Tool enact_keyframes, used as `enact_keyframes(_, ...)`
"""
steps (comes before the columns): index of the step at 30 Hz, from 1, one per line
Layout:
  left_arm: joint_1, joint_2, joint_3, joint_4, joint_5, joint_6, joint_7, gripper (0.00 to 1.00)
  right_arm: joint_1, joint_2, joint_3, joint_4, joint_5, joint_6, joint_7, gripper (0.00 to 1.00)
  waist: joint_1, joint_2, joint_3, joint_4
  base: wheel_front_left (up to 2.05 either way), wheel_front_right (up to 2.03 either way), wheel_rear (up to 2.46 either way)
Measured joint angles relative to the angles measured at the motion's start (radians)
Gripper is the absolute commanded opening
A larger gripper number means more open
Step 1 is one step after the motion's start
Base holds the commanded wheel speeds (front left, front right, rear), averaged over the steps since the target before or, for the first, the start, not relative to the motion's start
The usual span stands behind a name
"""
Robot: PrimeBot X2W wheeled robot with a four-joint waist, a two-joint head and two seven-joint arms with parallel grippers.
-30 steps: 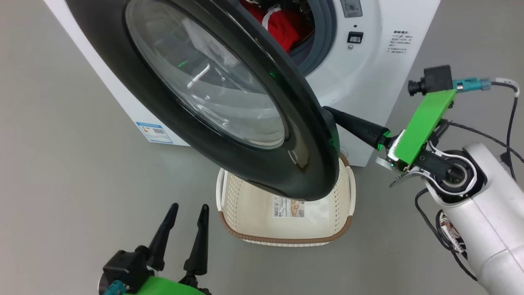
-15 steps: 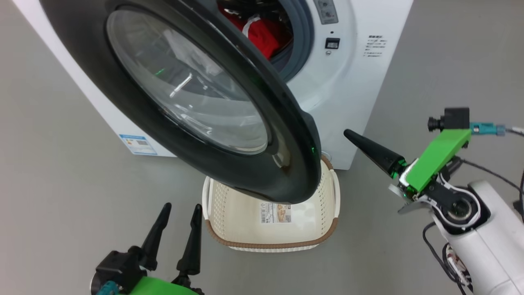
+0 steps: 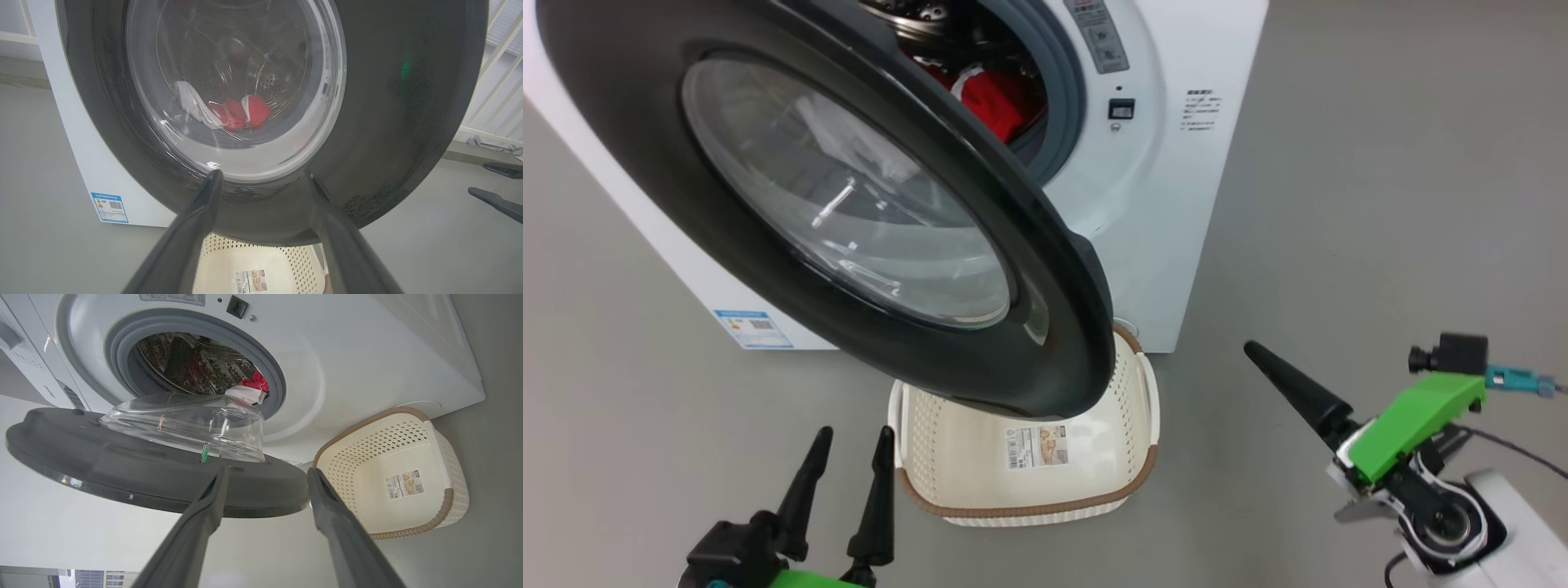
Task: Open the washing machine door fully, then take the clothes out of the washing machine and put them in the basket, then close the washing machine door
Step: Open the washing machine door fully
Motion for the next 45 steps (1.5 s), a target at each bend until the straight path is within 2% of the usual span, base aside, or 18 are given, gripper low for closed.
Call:
enact_keyframes(8,0.022,0.000,0.036,-0.001,0.007,-0.009,0.000,1.00,0.076,-0.041,0.045,0.019,-0.082,0.000,-0.120,1.00,0.0000,0.0000,-0.008,-0.037,0.00,0.00,0.00)
enact_keyframes(15,0.022,0.000,0.062,-0.001,0.007,-0.009,0.000,1.00,0.082,-0.092,0.115,0.052,-0.159,0.000,-0.248,1.00,0.0000,0.0000,-0.006,-0.061,0.00,0.00,0.00)
enact_keyframes(23,0.022,0.000,0.069,0.003,0.007,-0.010,0.000,1.00,0.082,-0.146,0.234,0.097,-0.290,0.000,-0.465,1.00,0.0000,0.0000,-0.007,-0.072,0.00,0.00,0.00)
enact_keyframes(28,0.023,0.000,0.075,0.006,0.007,-0.010,0.000,1.00,0.082,-0.161,0.258,0.109,-0.356,0.000,-0.508,1.00,0.0000,0.0000,-0.008,-0.078,0.00,0.00,0.00)
enact_keyframes(33,0.033,0.000,0.081,0.007,0.007,-0.010,0.000,1.00,0.086,-0.142,0.107,0.073,-0.531,0.000,-0.509,1.00,0.0000,0.0000,-0.004,-0.083,0.00,0.00,0.00)
enact_keyframes(34,0.034,0.000,0.082,0.008,0.007,-0.010,0.000,1.00,0.113,-0.118,0.047,0.049,-0.614,0.000,-0.511,1.00,0.0000,0.0000,-0.002,-0.084,0.00,0.00,0.00)
enact_keyframes(35,0.034,0.000,0.082,0.008,0.007,-0.010,0.000,1.00,0.113,-0.118,0.047,0.049,-0.614,0.000,-0.511,1.00,0.0000,0.0000,-0.002,-0.084,0.00,0.00,0.00)
enact_keyframes(40,0.034,0.000,0.083,0.009,0.007,-0.010,0.000,1.00,0.192,-0.056,-0.076,0.011,-0.799,0.000,-0.512,1.00,0.0000,0.0000,0.000,-0.083,0.00,0.00,0.00)
enact_keyframes(45,0.034,0.000,0.083,0.009,0.007,-0.010,0.000,1.00,0.233,-0.003,-0.179,-0.027,-0.935,0.000,-0.512,1.00,0.0000,0.0000,0.001,-0.079,0.00,0.00,0.00)
